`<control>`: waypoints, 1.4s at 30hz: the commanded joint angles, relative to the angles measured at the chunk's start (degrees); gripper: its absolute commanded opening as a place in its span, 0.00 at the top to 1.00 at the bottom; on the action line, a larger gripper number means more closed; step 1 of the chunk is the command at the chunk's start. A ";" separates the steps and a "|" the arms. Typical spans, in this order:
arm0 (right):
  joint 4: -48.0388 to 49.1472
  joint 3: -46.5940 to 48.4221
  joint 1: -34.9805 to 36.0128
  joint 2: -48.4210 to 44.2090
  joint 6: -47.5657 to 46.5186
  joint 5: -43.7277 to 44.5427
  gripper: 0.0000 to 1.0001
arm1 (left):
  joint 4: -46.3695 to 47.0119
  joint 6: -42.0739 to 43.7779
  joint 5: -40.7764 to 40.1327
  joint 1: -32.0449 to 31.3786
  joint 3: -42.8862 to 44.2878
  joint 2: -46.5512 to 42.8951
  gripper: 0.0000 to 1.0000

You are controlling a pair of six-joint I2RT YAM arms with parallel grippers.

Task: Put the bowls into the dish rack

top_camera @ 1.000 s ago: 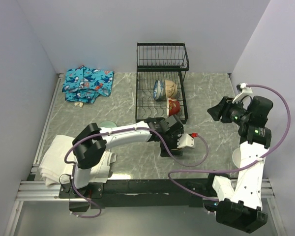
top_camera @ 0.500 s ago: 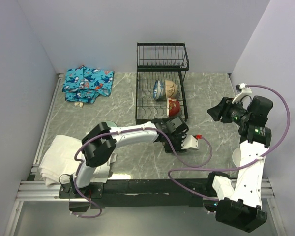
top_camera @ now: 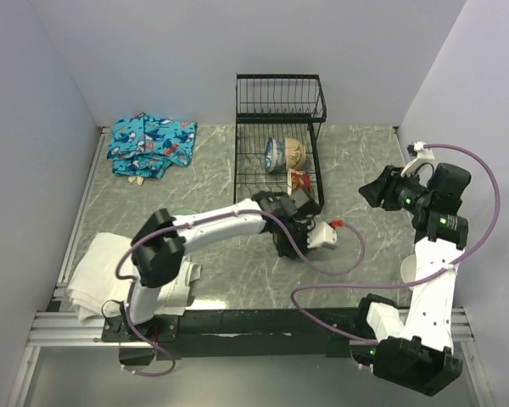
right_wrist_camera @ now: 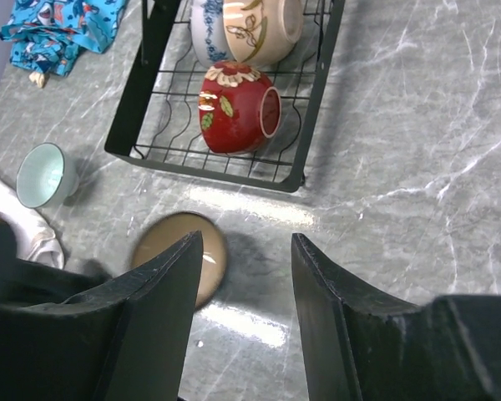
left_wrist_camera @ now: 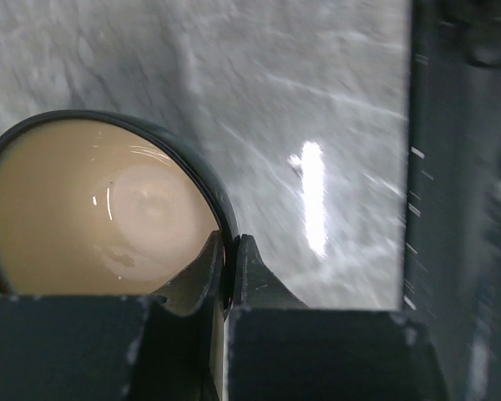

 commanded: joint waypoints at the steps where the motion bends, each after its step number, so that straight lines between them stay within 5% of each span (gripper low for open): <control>1: 2.44 1.56 -0.39 3.86 -0.54 1.74 0.46 | -2.96 -2.08 6.90 6.90 7.65 -12.29 0.99; 5: -0.01 5.43 -0.39 8.34 -0.72 6.04 0.46 | -1.13 -5.42 20.08 22.53 10.03 -13.97 0.99; 9: -1.43 6.93 -0.39 11.25 -3.62 8.32 0.46 | 9.57 -9.64 31.07 29.51 2.23 -17.39 0.99; 13: -3.09 8.59 -0.39 13.62 -4.94 12.97 0.47 | 35.16 -24.55 39.96 33.29 -9.10 -21.08 0.99; 16: -4.24 10.62 -0.47 14.85 -4.85 13.78 0.47 | 55.85 -45.71 44.53 35.23 -18.51 -21.79 0.99; 18: -4.50 11.23 -0.47 15.64 -4.85 14.04 0.47 | 75.29 -58.96 44.54 35.84 -23.79 -21.27 0.99; 24: -7.40 14.75 -0.39 17.84 -4.15 14.57 0.47 | 96.55 -80.00 39.20 38.30 -26.52 -14.68 0.99; 42: -9.43 11.94 -0.47 18.02 -5.73 15.98 0.47 | 117.26 -103.67 21.43 39.27 -34.26 -3.43 0.99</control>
